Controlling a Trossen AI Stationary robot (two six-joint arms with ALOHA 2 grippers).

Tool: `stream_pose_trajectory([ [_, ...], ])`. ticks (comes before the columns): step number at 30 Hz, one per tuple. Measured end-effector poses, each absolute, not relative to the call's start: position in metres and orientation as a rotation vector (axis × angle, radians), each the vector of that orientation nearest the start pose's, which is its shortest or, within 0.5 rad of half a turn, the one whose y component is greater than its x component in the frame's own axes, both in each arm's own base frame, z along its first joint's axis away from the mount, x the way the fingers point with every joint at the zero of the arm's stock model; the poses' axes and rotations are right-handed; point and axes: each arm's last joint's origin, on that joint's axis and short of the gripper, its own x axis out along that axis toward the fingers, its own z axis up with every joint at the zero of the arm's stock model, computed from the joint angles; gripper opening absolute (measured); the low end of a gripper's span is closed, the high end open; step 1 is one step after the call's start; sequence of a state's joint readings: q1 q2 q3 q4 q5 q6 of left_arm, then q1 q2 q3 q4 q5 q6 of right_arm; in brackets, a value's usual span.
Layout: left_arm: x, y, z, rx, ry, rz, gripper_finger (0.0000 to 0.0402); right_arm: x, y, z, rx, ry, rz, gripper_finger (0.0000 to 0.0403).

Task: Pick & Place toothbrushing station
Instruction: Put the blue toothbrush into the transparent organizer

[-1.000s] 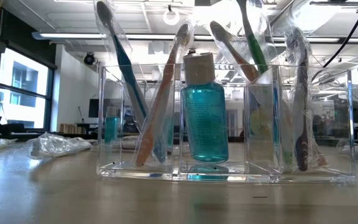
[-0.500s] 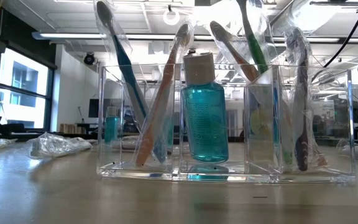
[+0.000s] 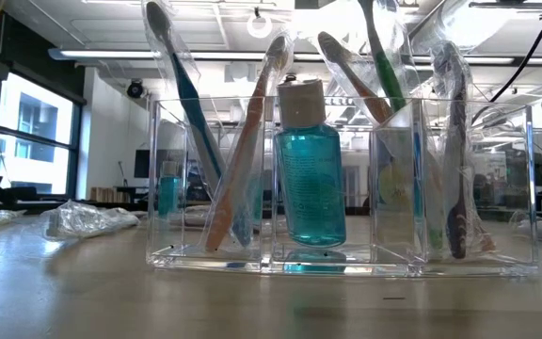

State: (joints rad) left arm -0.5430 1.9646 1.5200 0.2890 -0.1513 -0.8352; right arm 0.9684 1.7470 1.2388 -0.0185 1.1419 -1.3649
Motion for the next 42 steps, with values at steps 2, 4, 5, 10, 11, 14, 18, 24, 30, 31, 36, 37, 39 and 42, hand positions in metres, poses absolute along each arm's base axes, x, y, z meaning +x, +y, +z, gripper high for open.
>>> stream_pose_trajectory([
  [2, 0.399, -0.236, 0.281, -0.769, 0.301, -0.305, 0.0168, 0.236, 0.297, 0.257, -1.809, 0.353, 0.036, 0.0015],
  [4, 0.399, -0.236, 0.281, -0.769, 0.301, -0.305, 0.0168, 0.236, 0.297, 0.257, -1.809, 0.353, 0.037, 0.0015],
  [5, 0.399, -0.236, 0.281, -0.769, 0.301, -0.305, 0.0167, 0.236, 0.297, 0.257, -1.809, 0.353, 0.036, 0.0015],
  [10, 0.399, -0.236, 0.281, -0.761, 0.302, -0.306, 0.0135, 0.236, 0.297, 0.256, -1.806, 0.350, 0.045, 0.0015],
  [11, 0.399, -0.236, 0.281, -0.748, 0.301, -0.307, 0.0122, 0.236, 0.297, 0.256, -1.805, 0.349, 0.045, 0.0015],
  [14, 0.399, -0.235, 0.280, -0.726, 0.299, -0.307, 0.0075, 0.236, 0.297, 0.257, -1.804, 0.347, 0.046, 0.0015],
  [18, 0.400, -0.235, 0.279, -0.723, 0.303, -0.290, 0.0038, 0.235, 0.297, 0.257, -1.820, 0.349, 0.056, 0.0016],
  [24, 0.399, -0.235, 0.277, -0.696, 0.313, -0.285, 0.0038, 0.233, 0.300, 0.257, -1.799, 0.323, 0.086, 0.0041],
  [30, 0.399, -0.236, 0.278, -0.684, 0.319, -0.328, 0.0038, 0.226, 0.307, 0.259, -1.772, 0.282, 0.097, 0.0088],
  [31, 0.399, -0.236, 0.278, -0.684, 0.318, -0.328, 0.0038, 0.224, 0.309, 0.259, -1.767, 0.274, 0.098, 0.0097],
  [36, 0.399, -0.236, 0.278, -0.687, 0.318, -0.323, 0.0038, 0.215, 0.315, 0.260, -1.752, 0.254, 0.085, 0.0146],
  [37, 0.399, -0.236, 0.278, -0.687, 0.317, -0.320, 0.0038, 0.213, 0.317, 0.260, -1.745, 0.249, 0.087, 0.0155],
  [39, 0.399, -0.236, 0.278, -0.686, 0.319, -0.317, 0.0038, 0.208, 0.320, 0.261, -1.744, 0.241, 0.087, 0.0169],
  [42, 0.399, -0.236, 0.278, -0.677, 0.311, -0.302, 0.0038, 0.200, 0.324, 0.261, -1.739, 0.234, 0.072, 0.0181],
])
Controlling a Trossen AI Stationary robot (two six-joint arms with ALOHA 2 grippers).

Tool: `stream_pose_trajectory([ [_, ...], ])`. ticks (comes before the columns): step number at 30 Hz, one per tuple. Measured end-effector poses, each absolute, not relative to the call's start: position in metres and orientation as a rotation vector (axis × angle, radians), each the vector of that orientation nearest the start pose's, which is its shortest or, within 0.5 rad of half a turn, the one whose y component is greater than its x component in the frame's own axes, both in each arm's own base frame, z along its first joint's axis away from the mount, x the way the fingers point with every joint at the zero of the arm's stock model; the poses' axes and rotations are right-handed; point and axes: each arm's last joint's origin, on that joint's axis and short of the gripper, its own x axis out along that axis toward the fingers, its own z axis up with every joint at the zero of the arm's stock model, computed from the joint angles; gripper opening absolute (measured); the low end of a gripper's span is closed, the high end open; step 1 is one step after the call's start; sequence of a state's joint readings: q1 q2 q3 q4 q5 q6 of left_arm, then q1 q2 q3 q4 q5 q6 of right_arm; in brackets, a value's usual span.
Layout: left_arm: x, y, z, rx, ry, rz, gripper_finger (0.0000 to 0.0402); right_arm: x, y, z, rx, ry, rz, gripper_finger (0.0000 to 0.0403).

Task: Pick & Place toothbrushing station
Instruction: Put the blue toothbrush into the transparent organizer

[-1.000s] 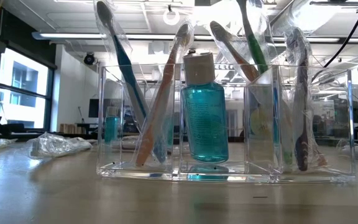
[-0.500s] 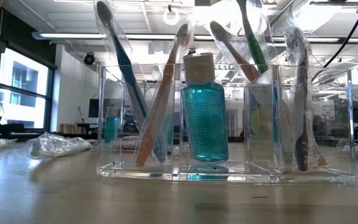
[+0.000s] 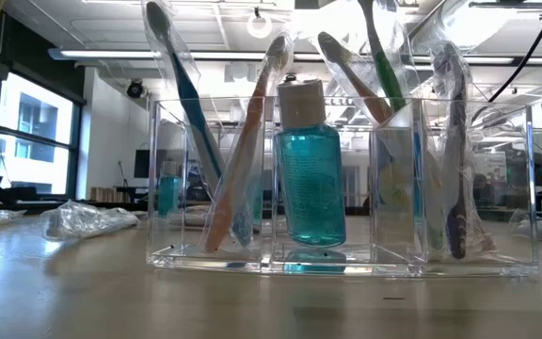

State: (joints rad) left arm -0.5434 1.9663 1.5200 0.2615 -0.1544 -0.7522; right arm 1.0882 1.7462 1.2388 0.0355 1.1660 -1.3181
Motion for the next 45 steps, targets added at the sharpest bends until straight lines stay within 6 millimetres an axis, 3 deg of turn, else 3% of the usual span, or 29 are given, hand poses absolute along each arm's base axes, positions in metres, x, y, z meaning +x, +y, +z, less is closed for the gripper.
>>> stream_pose_trajectory([
  [4, 0.397, -0.238, 0.280, -0.590, 0.246, -0.223, 0.0038, 0.190, 0.326, 0.266, -1.585, 0.227, 0.021, 0.0184],
  [7, 0.386, -0.244, 0.293, -0.482, 0.161, -0.157, 0.0038, 0.185, 0.324, 0.273, -1.415, 0.242, -0.100, 0.0184],
  [11, 0.364, -0.258, 0.311, -0.314, 0.071, -0.011, 0.0038, 0.184, 0.321, 0.275, -1.226, 0.247, -0.236, 0.0184],
  [17, 0.324, -0.295, 0.321, -0.068, -0.018, 0.212, 0.0038, 0.182, 0.318, 0.278, -0.990, 0.222, -0.400, 0.0184],
  [25, 0.285, -0.318, 0.308, 0.066, -0.004, 0.422, 0.0038, 0.150, 0.334, 0.279, -0.719, 0.125, -0.320, 0.0180],
  [29, 0.281, -0.317, 0.309, 0.195, 0.036, 0.494, 0.0038, 0.133, 0.341, 0.279, -0.618, 0.091, -0.281, 0.0180],
  [33, 0.289, -0.306, 0.318, 0.153, 0.014, 0.480, 0.0038, 0.120, 0.345, 0.279, -0.540, 0.070, -0.248, 0.0180],
  [40, 0.307, -0.297, 0.309, 0.108, 0.013, 0.368, 0.0041, 0.116, 0.345, 0.276, -0.488, 0.060, -0.238, 0.0180],
  [43, 0.306, -0.294, 0.295, 0.143, 0.062, 0.480, 0.0041, 0.114, 0.343, 0.270, -0.473, 0.059, -0.233, 0.0180],
  [45, 0.295, -0.292, 0.292, 0.213, 0.088, 0.607, 0.0040, 0.112, 0.340, 0.265, -0.455, 0.057, -0.228, 0.0180],
])
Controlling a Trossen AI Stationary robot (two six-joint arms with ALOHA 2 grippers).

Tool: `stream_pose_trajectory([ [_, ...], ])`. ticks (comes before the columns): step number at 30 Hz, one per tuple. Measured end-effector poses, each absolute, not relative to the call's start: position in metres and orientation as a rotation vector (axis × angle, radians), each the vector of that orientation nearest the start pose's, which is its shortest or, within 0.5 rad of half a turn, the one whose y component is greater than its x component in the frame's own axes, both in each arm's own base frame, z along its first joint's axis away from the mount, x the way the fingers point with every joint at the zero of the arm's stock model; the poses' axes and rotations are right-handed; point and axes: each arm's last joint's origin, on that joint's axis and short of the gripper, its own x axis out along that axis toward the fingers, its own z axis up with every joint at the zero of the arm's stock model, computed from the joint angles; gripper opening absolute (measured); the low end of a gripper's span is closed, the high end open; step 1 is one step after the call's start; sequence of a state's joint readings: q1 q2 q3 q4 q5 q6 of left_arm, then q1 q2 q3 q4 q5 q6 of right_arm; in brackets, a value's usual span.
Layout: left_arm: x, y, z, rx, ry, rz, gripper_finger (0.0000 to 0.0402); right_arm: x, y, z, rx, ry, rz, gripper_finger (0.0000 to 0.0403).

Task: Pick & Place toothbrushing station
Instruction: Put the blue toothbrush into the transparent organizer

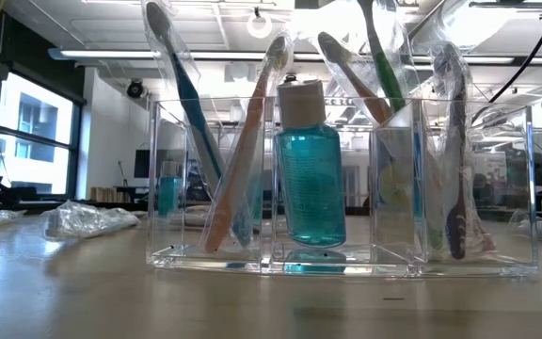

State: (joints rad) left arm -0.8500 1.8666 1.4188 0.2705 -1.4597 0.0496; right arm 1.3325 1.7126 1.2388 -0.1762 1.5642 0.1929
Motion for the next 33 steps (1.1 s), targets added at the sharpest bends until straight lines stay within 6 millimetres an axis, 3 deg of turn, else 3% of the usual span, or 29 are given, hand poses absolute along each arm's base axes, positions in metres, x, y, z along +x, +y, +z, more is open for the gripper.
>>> stream_pose_trajectory([
  [2, 0.279, -0.290, 0.298, 0.265, 0.096, 0.688, 0.0040, 0.110, 0.336, 0.260, -0.440, 0.063, -0.214, 0.0180],
  [5, 0.264, -0.285, 0.314, 0.342, 0.122, 0.640, 0.0041, 0.108, 0.328, 0.254, -0.391, 0.114, -0.154, 0.0180],
  [9, 0.264, -0.269, 0.329, 0.414, 0.153, 0.662, 0.0041, 0.114, 0.309, 0.253, -0.296, 0.154, -0.181, 0.0180],
  [14, 0.257, -0.227, 0.352, 0.431, 0.205, 0.600, 0.0041, 0.122, 0.290, 0.251, -0.249, 0.168, -0.246, 0.0180],
  [18, 0.237, -0.178, 0.360, 0.273, 0.334, 0.505, 0.0041, 0.124, 0.282, 0.249, -0.217, 0.186, -0.271, 0.0180],
  [21, 0.219, -0.157, 0.351, 0.136, 0.362, 0.562, 0.0041, 0.124, 0.280, 0.248, -0.200, 0.188, -0.279, 0.0180],
  [23, 0.211, -0.157, 0.340, 0.090, 0.346, 0.555, 0.0042, 0.123, 0.279, 0.248, -0.191, 0.190, -0.276, 0.0180],
  [28, 0.191, -0.190, 0.304, 0.023, 0.275, 0.408, 0.0042, 0.118, 0.282, 0.248, -0.186, 0.194, -0.257, 0.0180],
  [33, 0.176, -0.219, 0.255, -0.094, 0.147, 0.349, 0.0042, 0.116, 0.282, 0.248, -0.186, 0.192, -0.251, 0.0180],
])
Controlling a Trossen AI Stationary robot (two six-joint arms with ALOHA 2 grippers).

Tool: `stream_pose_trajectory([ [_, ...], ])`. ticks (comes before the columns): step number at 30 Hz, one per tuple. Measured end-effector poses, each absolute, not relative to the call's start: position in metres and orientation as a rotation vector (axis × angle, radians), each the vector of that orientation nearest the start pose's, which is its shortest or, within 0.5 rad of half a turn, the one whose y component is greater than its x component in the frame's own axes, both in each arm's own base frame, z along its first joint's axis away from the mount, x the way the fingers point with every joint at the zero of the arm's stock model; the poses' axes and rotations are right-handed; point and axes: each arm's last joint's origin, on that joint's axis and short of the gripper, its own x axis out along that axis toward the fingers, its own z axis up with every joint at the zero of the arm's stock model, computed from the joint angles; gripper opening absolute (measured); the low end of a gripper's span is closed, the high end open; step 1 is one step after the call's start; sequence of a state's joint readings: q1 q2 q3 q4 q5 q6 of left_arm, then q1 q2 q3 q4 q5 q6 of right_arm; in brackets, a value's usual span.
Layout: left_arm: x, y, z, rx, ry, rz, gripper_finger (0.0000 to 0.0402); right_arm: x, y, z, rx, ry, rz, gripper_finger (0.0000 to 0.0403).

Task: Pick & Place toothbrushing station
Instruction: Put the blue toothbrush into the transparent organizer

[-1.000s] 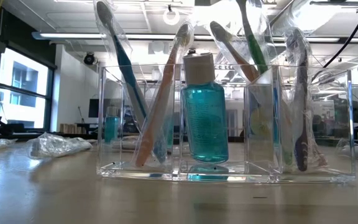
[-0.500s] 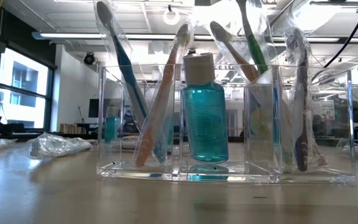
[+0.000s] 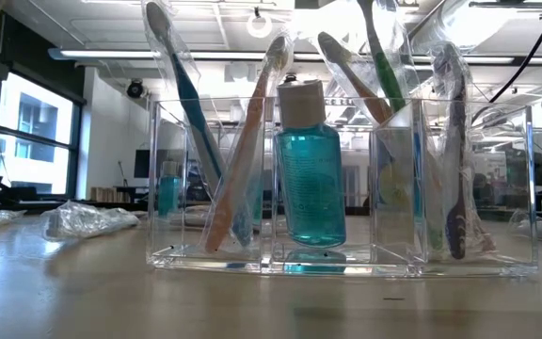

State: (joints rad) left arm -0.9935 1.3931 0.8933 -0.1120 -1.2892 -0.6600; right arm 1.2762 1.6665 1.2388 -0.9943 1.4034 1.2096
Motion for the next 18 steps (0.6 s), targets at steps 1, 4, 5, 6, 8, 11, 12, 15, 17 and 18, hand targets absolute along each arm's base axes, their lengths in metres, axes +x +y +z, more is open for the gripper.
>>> stream_pose_trajectory([
  [1, 0.177, -0.221, 0.248, -0.124, 0.130, 0.343, 0.0042, 0.116, 0.282, 0.248, -0.184, 0.191, -0.251, 0.0180],
  [4, 0.185, -0.225, 0.230, -0.162, 0.116, 0.292, 0.0042, 0.118, 0.282, 0.248, -0.177, 0.182, -0.261, 0.0180],
  [5, 0.190, -0.226, 0.227, -0.160, 0.111, 0.267, 0.0042, 0.120, 0.281, 0.248, -0.174, 0.183, -0.266, 0.0180],
  [6, 0.196, -0.229, 0.227, -0.167, 0.103, 0.228, 0.0042, 0.120, 0.281, 0.248, -0.172, 0.183, -0.268, 0.0180],
  [8, 0.206, -0.234, 0.226, -0.131, 0.084, 0.137, 0.0042, 0.122, 0.281, 0.248, -0.169, 0.180, -0.274, 0.0180],
  [11, 0.221, -0.240, 0.228, -0.072, 0.008, 0.000, 0.0042, 0.125, 0.280, 0.248, -0.166, 0.182, -0.286, 0.0180],
  [12, 0.225, -0.241, 0.228, -0.051, -0.017, -0.034, 0.0042, 0.126, 0.279, 0.248, -0.166, 0.181, -0.287, 0.0180],
  [15, 0.237, -0.241, 0.219, 0.026, -0.051, -0.081, 0.0042, 0.129, 0.278, 0.248, -0.165, 0.184, -0.299, 0.0180],
  [17, 0.247, -0.238, 0.211, 0.030, -0.083, -0.075, 0.0042, 0.131, 0.277, 0.248, -0.165, 0.184, -0.304, 0.0180],
  [18, 0.252, -0.237, 0.208, 0.034, -0.112, -0.085, 0.0042, 0.131, 0.277, 0.248, -0.165, 0.186, -0.306, 0.0180],
])
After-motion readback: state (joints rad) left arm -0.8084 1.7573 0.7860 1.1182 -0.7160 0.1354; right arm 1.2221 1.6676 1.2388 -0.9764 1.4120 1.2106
